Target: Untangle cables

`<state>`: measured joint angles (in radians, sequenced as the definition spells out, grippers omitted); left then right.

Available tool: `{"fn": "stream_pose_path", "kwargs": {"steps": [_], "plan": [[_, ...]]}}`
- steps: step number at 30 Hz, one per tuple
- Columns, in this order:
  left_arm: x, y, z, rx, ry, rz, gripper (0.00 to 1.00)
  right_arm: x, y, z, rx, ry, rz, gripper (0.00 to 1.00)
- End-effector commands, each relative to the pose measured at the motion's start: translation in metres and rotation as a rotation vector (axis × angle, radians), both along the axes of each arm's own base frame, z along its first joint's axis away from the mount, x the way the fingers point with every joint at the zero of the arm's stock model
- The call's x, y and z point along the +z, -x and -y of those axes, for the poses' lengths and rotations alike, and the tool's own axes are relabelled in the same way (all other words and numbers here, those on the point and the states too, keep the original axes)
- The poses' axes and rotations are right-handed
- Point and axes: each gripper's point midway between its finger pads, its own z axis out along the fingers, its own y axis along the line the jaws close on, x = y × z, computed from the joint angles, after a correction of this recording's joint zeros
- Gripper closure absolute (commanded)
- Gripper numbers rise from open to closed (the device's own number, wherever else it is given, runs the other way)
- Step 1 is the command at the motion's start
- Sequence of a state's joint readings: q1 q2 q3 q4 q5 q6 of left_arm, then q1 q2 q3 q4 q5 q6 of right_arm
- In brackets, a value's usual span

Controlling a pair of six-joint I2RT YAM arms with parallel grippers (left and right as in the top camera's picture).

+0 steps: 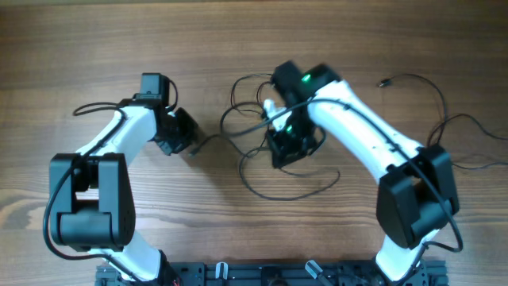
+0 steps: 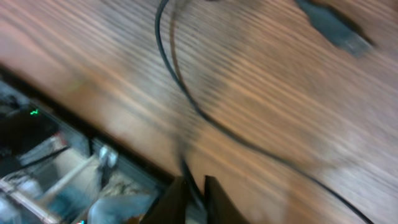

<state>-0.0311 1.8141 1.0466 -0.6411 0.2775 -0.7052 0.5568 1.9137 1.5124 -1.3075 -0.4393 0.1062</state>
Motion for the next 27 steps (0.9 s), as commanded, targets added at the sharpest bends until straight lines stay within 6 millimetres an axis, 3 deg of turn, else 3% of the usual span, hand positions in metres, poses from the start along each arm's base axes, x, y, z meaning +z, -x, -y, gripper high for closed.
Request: {"fn": "stream_pose_path", "kwargs": {"steps": [1,6,8,10,15,19,24,27], "plan": [[-0.006,0.009,-0.050,0.093,-0.097,-0.053,0.84,-0.025,0.016,-0.012,-0.064,0.053,0.002,0.84],[-0.007,0.016,-0.092,0.225,-0.091,-0.078,0.83,-0.048,0.005,-0.064,-0.139,-0.010,0.158,0.82],[-0.007,0.022,-0.101,0.255,-0.088,-0.100,0.83,-0.053,-0.003,-0.063,-0.174,0.063,0.250,0.62],[-0.007,0.025,-0.106,0.270,-0.086,-0.114,0.83,-0.056,-0.005,-0.066,-0.152,0.088,0.306,0.53],[-0.007,0.027,-0.104,0.270,-0.078,-0.119,0.83,-0.069,-0.002,-0.069,-0.166,0.115,0.293,0.53],[-0.007,0.029,-0.104,0.245,-0.080,-0.123,0.83,-0.073,-0.016,-0.089,-0.257,0.046,0.302,0.52],[-0.007,0.029,-0.104,0.245,-0.080,-0.125,0.83,-0.100,-0.016,-0.089,-0.348,0.098,0.252,0.50],[-0.007,0.029,-0.104,0.245,-0.079,-0.125,0.83,-0.101,-0.022,-0.087,-0.405,0.120,0.269,0.60]]}}
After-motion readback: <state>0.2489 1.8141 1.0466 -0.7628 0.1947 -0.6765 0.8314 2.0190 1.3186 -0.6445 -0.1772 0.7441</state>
